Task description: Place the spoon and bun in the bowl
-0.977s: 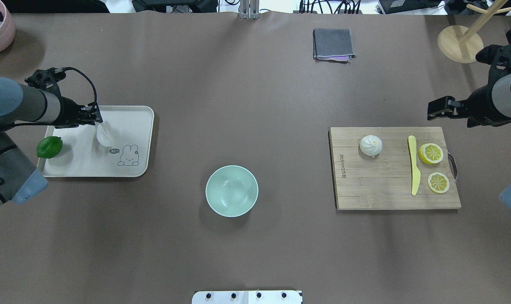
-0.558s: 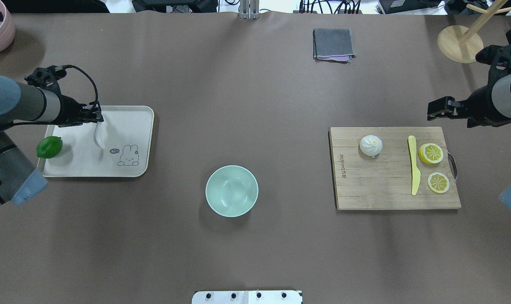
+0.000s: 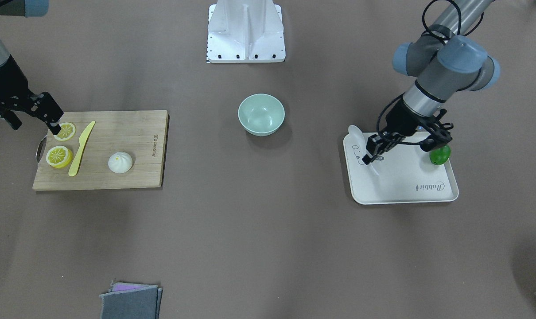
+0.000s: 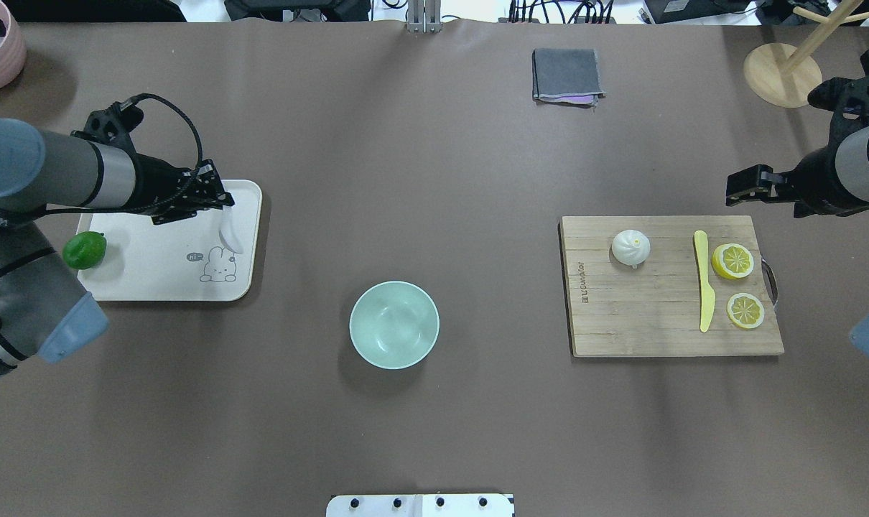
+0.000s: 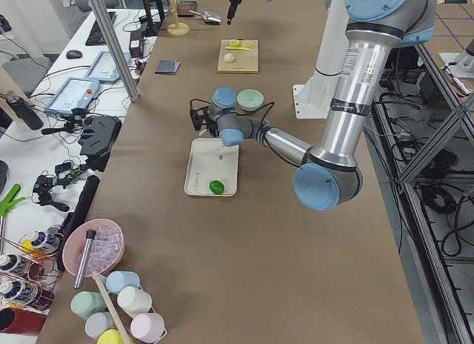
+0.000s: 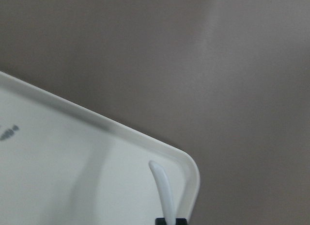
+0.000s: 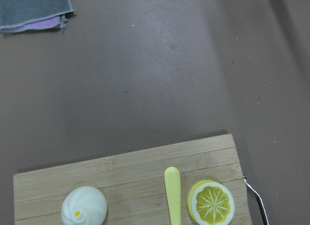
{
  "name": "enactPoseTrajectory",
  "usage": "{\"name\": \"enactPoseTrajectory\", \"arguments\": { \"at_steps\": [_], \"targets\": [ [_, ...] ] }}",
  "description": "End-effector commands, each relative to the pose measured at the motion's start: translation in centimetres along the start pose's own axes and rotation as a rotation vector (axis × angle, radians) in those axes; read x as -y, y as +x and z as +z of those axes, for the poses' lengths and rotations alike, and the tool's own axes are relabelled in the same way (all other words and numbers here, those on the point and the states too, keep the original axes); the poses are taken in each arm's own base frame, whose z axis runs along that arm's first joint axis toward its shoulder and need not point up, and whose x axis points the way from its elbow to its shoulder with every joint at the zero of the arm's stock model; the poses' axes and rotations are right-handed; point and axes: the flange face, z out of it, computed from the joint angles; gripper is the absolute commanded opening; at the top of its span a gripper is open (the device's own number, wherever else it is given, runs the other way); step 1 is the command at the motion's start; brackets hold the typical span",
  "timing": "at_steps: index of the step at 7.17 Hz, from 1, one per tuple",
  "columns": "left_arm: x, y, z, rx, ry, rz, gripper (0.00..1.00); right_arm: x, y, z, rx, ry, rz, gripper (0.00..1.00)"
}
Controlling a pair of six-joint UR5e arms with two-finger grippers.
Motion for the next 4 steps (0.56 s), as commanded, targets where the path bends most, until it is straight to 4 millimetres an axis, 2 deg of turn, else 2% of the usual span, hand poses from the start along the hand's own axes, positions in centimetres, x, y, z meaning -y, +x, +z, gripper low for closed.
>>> {"name": "enactPoseTrajectory", "arguments": {
  "at_steps": [1,2,4],
  "targets": [
    [-9.8,5.2,2.9,-0.086,-0.030,-0.046,0.00,0.0,0.0,0.0,0.000,0.000,0.000,0.99],
    [-13.7,6.3,4.7,-0.095,-0.026,-0.028,0.00,0.0,0.0,0.0,0.000,0.000,0.000,0.99],
    [-18.4,7.9,6.1,-0.107,-0.038,-0.020,0.00,0.0,-0.1,-0.1,0.003,0.001,0.000,0.99]
  ]
}}
